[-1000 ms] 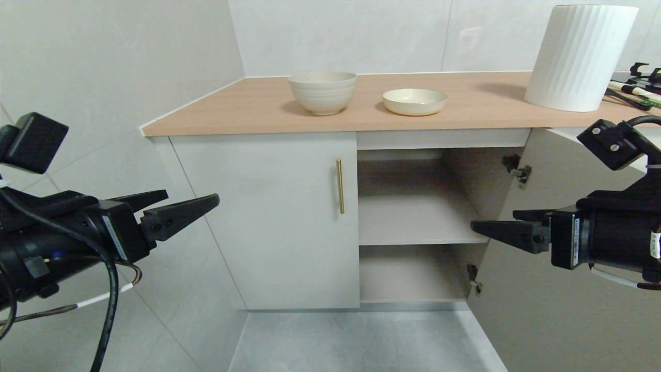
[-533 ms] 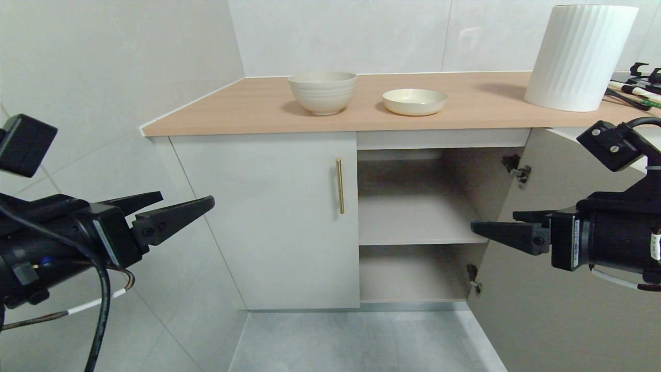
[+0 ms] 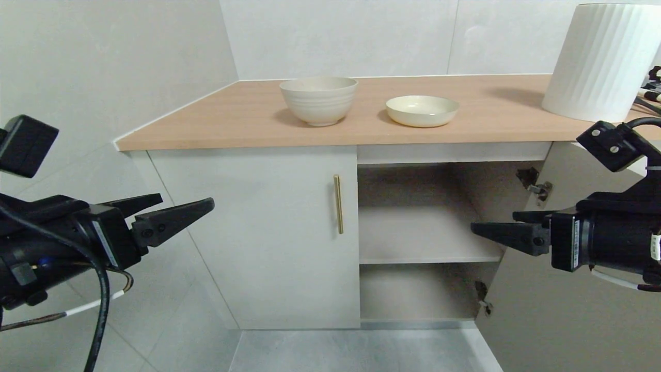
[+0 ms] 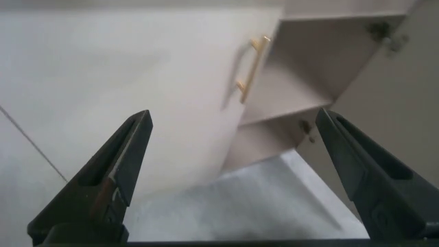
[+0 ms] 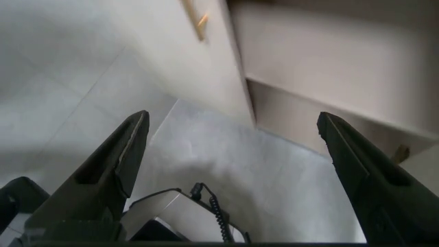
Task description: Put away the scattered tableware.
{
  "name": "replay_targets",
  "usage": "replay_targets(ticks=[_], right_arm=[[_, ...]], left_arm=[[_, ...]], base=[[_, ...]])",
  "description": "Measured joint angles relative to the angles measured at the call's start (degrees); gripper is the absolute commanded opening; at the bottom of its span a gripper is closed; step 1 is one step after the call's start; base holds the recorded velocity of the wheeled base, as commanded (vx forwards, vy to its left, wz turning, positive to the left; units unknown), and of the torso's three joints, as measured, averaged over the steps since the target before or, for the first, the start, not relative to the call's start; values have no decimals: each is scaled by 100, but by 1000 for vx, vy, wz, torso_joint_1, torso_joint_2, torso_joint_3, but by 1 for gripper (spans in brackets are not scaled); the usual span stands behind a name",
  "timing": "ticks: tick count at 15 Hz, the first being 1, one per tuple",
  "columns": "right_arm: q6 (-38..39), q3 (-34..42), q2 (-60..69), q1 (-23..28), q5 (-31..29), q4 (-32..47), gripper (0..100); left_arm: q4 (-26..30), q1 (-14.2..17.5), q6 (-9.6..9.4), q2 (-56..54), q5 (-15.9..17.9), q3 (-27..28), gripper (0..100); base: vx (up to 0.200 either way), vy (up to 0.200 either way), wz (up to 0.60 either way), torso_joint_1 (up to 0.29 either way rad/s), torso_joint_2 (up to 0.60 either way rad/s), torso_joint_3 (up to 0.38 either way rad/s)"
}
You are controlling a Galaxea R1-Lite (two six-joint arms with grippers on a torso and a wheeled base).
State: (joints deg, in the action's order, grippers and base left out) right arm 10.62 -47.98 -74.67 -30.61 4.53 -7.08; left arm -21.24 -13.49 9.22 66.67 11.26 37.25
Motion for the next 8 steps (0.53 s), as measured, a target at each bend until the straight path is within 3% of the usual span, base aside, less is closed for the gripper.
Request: replay_targets(ticks=[5, 8], right_arm=[[0, 28, 24, -108, 4, 62, 100], [-2, 57, 124, -137, 48, 162, 100]], left_arm=[[2, 5, 0, 4, -2, 1, 100], [-16, 10, 13, 9, -10, -2, 100]], base=[[200, 0, 0, 0, 1, 2], [0, 0, 0, 0, 0, 0]])
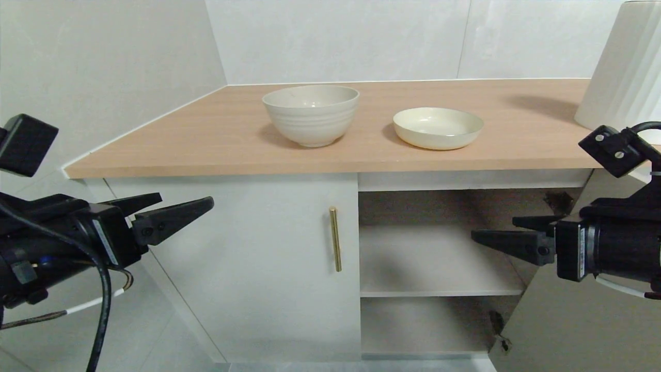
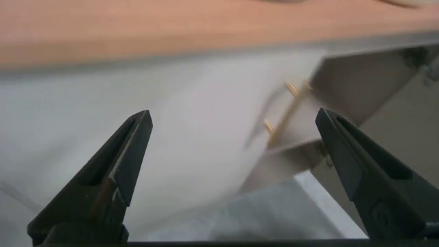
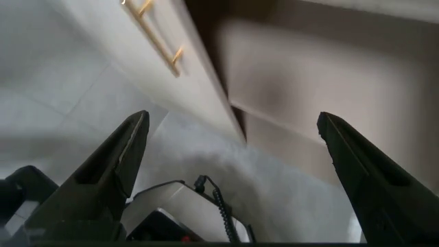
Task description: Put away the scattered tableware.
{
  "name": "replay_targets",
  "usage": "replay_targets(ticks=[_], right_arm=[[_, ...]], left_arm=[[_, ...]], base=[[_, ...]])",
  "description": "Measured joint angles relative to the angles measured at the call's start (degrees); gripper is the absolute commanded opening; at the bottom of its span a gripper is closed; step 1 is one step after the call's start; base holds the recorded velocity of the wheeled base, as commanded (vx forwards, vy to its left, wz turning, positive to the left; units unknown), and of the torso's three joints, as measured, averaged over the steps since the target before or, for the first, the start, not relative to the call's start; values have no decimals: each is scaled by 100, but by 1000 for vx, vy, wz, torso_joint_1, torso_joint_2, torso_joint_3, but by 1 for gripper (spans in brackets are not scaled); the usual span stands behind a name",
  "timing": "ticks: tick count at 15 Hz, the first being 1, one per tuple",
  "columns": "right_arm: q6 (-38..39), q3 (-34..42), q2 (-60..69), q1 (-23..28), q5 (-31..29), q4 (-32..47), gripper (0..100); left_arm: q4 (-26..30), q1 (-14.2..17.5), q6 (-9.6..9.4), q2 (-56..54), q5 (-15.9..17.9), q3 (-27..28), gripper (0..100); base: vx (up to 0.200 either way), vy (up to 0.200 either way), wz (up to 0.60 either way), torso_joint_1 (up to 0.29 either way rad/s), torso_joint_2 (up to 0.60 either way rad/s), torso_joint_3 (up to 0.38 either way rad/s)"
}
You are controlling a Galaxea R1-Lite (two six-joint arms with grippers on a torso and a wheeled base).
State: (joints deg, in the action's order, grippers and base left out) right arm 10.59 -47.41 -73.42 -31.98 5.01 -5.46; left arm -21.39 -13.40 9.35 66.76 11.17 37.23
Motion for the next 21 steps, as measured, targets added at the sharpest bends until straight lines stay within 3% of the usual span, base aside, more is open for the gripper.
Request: replay_targets(ticks=[9, 21], right_arm=[[-91, 279, 311, -18, 166, -357, 100], [-208, 310, 302, -18, 158, -360, 100]], left_arm=[[-9, 6, 4, 6, 0, -7, 100], [-6, 6, 4, 57, 18, -22, 100]], base=[[0, 0, 0, 1, -14, -10], [0, 0, 0, 126, -421, -295]])
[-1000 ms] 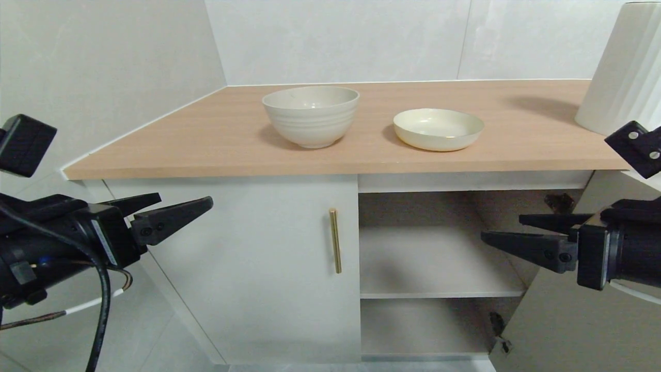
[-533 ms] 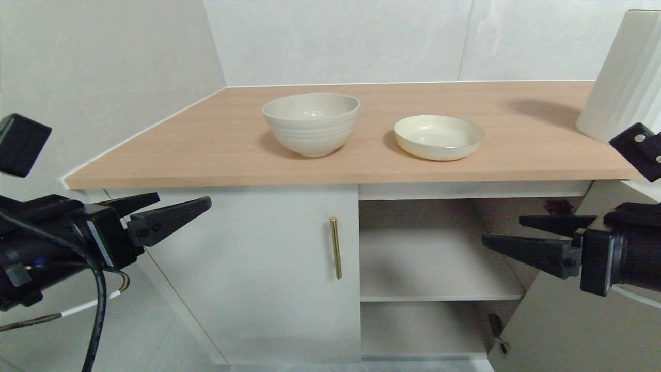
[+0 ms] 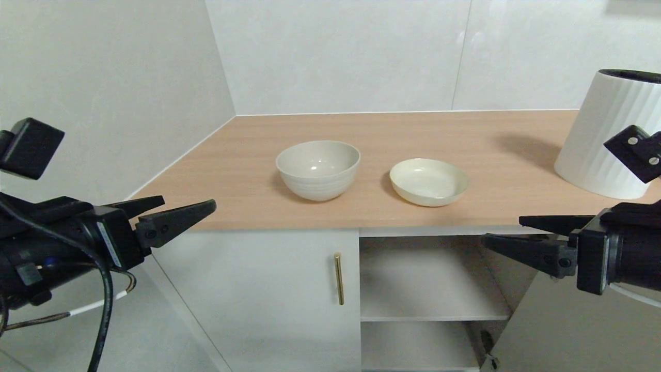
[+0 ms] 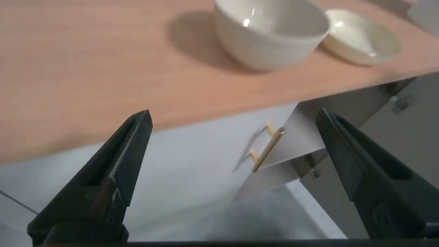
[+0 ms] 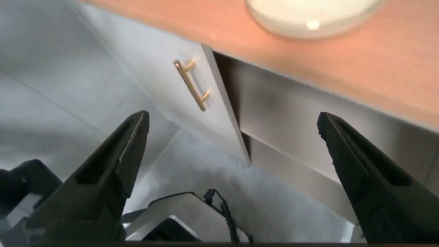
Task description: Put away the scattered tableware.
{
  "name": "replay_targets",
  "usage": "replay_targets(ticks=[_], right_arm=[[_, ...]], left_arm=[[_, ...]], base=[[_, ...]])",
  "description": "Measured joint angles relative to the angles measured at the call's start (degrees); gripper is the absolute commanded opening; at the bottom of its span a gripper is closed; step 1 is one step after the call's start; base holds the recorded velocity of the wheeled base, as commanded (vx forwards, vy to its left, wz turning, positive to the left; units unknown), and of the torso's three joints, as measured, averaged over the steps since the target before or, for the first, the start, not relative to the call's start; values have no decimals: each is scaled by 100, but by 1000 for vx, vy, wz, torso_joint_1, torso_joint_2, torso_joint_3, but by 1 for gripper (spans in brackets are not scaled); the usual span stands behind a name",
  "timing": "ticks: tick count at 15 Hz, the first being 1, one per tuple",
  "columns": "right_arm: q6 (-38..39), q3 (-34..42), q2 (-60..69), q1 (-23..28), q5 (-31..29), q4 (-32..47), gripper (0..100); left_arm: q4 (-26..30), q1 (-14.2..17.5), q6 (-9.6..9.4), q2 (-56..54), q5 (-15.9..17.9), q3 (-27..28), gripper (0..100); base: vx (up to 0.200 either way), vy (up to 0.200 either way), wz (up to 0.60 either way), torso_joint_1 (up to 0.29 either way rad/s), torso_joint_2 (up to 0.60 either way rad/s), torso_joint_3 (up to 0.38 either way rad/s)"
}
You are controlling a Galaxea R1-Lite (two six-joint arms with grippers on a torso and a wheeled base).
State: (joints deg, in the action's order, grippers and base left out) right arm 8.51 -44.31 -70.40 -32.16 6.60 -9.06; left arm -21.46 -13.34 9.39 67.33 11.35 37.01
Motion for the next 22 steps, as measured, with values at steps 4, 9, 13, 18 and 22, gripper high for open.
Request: replay_targets(ticks=[4, 9, 13, 18, 22], right_arm=[[-6, 11, -10, 2, -2, 0, 100], [-15, 44, -5, 16, -26, 4, 100], [-213, -279, -40, 154, -46, 30, 100], [607, -1858, -739, 383, -948, 1102, 100], [800, -2070, -1187, 512, -1267, 1282, 100]], left_arm=[[0, 0, -2, 11, 0, -2, 100], [22, 0, 0, 65, 13, -11, 100], [96, 0, 0, 163, 26, 238, 100], [2197, -30, 273, 601, 20, 1827, 100], [2348, -325, 1459, 1084, -297, 2356, 100]], base=[[0, 0, 0, 182, -474, -286], [0, 0, 0, 153, -361, -215], [0, 0, 0, 12, -30, -17], [0, 0, 0, 0, 0, 0], [0, 0, 0, 0, 0, 0]])
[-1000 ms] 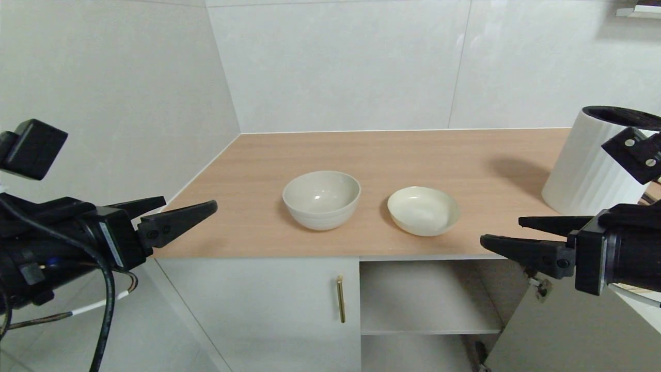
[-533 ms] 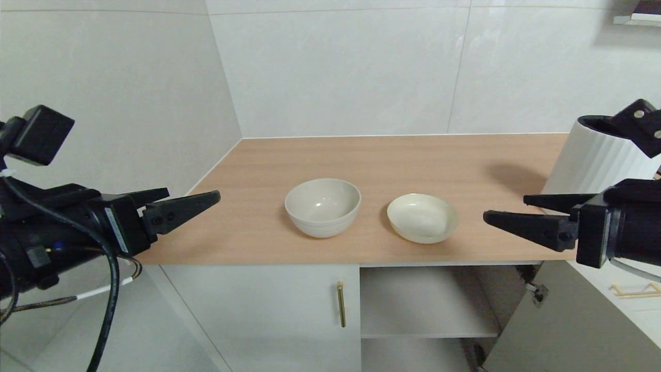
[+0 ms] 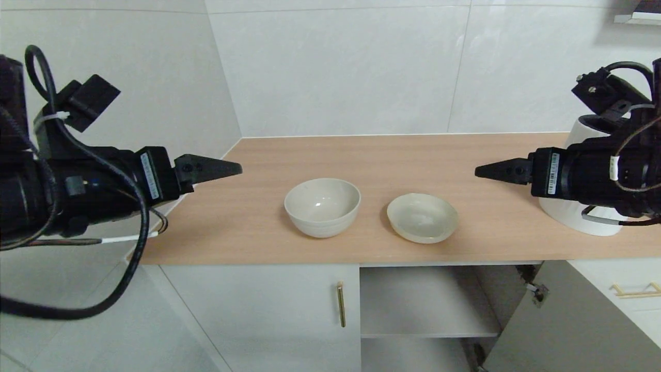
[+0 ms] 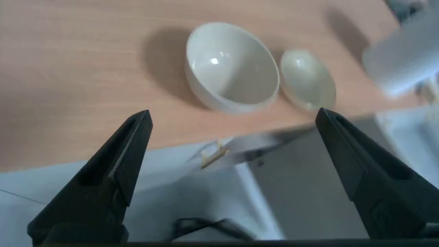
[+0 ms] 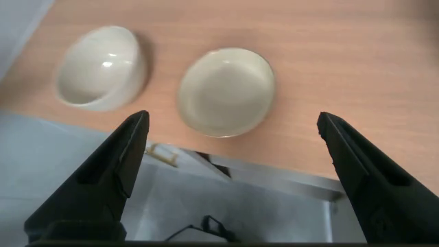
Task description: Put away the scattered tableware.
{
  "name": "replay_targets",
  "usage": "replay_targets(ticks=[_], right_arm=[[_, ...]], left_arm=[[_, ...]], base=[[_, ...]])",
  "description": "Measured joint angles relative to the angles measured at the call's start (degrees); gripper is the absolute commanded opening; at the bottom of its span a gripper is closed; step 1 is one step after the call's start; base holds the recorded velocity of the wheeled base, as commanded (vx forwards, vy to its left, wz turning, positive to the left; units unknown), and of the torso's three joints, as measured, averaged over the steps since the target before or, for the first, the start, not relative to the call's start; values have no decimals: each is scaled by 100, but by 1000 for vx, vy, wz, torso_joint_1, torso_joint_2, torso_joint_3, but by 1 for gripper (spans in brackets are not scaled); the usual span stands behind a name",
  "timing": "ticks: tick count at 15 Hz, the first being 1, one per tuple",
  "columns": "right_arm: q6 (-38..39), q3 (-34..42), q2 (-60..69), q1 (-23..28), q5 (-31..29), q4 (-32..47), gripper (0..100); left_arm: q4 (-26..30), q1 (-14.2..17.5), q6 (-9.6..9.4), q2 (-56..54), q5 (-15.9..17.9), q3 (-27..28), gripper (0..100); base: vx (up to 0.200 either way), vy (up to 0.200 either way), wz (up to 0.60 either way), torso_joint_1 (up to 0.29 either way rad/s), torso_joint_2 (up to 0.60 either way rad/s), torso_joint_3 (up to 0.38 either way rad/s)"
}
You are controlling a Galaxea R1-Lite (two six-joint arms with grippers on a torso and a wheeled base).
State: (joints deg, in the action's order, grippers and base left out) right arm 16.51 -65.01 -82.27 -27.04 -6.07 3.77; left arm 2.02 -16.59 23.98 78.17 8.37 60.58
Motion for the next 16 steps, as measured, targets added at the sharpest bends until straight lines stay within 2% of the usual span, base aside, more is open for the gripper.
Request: replay_targets(ticks=[1, 2, 4, 5, 9, 16], right_arm=[[2, 0, -83, 6, -117, -7, 100], [2, -11, -185, -5, -315, -21, 100], [7, -32, -375, -93, -618, -73, 100], [10, -39, -468, -127, -717, -166, 100], [2, -37, -894, -201, -1488, -466, 100], [2, -22, -1150, -239, -1580, -566, 100]], left_arm=[[2, -27, 180, 174, -258, 139, 100], [7, -52, 312, 405, -677, 296, 100], [32, -212, 457, 902, -1471, 577, 100], [35, -328, 478, 1147, -1609, 708, 100], [35, -601, 482, 2057, -1932, 1098, 100], [-212, -800, 438, 2977, -2041, 1315, 100]], base=[[0, 0, 0, 0, 0, 0], [0, 0, 0, 0, 0, 0], [0, 0, 0, 0, 0, 0], [0, 0, 0, 0, 0, 0], [0, 0, 0, 0, 0, 0], [0, 0, 0, 0, 0, 0]])
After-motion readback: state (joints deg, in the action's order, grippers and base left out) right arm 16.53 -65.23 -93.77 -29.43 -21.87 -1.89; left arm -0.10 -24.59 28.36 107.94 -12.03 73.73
